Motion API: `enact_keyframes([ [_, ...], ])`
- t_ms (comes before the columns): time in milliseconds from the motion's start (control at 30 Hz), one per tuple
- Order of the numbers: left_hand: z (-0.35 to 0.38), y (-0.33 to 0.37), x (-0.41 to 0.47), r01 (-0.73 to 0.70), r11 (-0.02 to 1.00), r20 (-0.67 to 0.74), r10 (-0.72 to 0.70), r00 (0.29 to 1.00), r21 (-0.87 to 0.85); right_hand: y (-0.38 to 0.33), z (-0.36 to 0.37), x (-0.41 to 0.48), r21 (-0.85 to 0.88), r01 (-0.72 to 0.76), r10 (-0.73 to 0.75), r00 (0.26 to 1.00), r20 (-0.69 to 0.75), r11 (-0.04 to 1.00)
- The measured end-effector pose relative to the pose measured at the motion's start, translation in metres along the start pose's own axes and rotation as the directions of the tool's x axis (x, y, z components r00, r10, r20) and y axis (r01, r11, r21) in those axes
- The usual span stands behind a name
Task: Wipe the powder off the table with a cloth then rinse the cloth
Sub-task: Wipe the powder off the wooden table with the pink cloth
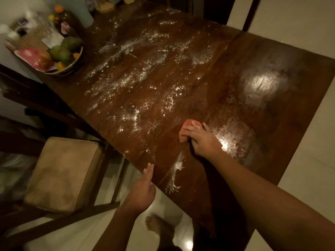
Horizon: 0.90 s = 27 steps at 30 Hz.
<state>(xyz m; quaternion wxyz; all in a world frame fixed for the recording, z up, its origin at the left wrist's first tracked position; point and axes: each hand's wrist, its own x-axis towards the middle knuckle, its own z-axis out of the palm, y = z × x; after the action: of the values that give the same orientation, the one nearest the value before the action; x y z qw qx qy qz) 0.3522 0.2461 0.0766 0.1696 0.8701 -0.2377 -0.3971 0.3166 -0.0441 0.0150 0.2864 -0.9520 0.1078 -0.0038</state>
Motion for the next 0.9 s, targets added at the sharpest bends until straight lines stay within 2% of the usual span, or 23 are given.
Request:
enact_keyframes([
  [67, -0.001, 0.006, 0.002, 0.012, 0.998, 0.007, -0.012, 1.000, 0.062, -0.013, 0.013, -0.013, -0.050, -0.078, 0.074, 0.994, -0.085, 0.996],
  [100, -0.001, 0.008, 0.002, 0.011, 0.996, 0.001, -0.011, 1.000, 0.094, -0.019, 0.019, -0.022, -0.061, -0.035, 0.031, 0.997, -0.070, 0.997],
  [200, 0.002, 0.010, 0.001, 0.007, 0.988, -0.006, -0.006, 1.000, 0.155, -0.004, 0.022, -0.057, -0.021, 0.220, -0.218, 0.973, 0.075, 0.975],
  [233, 0.002, 0.009, 0.001, 0.008, 0.985, 0.000, -0.008, 1.000, 0.172, 0.012, 0.019, -0.069, -0.004, 0.238, -0.237, 0.968, 0.078, 0.971],
  [300, 0.002, 0.006, 0.002, -0.001, 0.976, 0.012, -0.002, 1.000, 0.216, 0.035, 0.012, -0.089, 0.020, 0.115, -0.113, 0.991, -0.068, 0.993],
  [367, -0.001, 0.003, 0.003, -0.029, 0.965, 0.034, 0.021, 0.999, 0.259, 0.034, 0.008, -0.111, 0.043, -0.044, 0.053, 0.970, -0.237, 0.998],
  [433, -0.005, 0.000, 0.003, -0.075, 0.953, 0.072, 0.057, 0.996, 0.293, 0.014, 0.020, -0.136, 0.069, -0.035, 0.053, 0.959, -0.278, 0.997],
  [533, -0.012, -0.011, 0.002, -0.166, 0.922, 0.132, 0.127, 0.983, 0.349, -0.027, 0.046, -0.165, 0.101, 0.076, -0.067, 0.994, -0.089, 0.992],
  [667, -0.024, -0.030, 0.009, -0.256, 0.876, 0.154, 0.211, 0.965, 0.409, -0.059, 0.068, -0.141, -0.020, 0.214, -0.211, 0.973, 0.089, 0.977],
  [700, -0.028, -0.034, 0.011, -0.264, 0.864, 0.153, 0.219, 0.964, 0.428, -0.068, 0.072, -0.126, -0.051, 0.195, -0.190, 0.978, 0.085, 0.979],
  [767, -0.037, -0.040, 0.015, -0.283, 0.847, 0.162, 0.235, 0.959, 0.451, -0.084, 0.078, -0.095, -0.059, 0.082, -0.083, 0.996, -0.016, 0.995],
  [833, -0.044, -0.042, 0.017, -0.314, 0.829, 0.181, 0.258, 0.949, 0.463, -0.095, 0.082, -0.068, -0.053, -0.124, 0.116, 0.985, -0.129, 0.991],
  [900, -0.048, -0.043, 0.018, -0.339, 0.811, 0.204, 0.274, 0.940, 0.477, -0.100, 0.083, -0.051, -0.034, -0.337, 0.324, 0.924, -0.203, 0.941],
])
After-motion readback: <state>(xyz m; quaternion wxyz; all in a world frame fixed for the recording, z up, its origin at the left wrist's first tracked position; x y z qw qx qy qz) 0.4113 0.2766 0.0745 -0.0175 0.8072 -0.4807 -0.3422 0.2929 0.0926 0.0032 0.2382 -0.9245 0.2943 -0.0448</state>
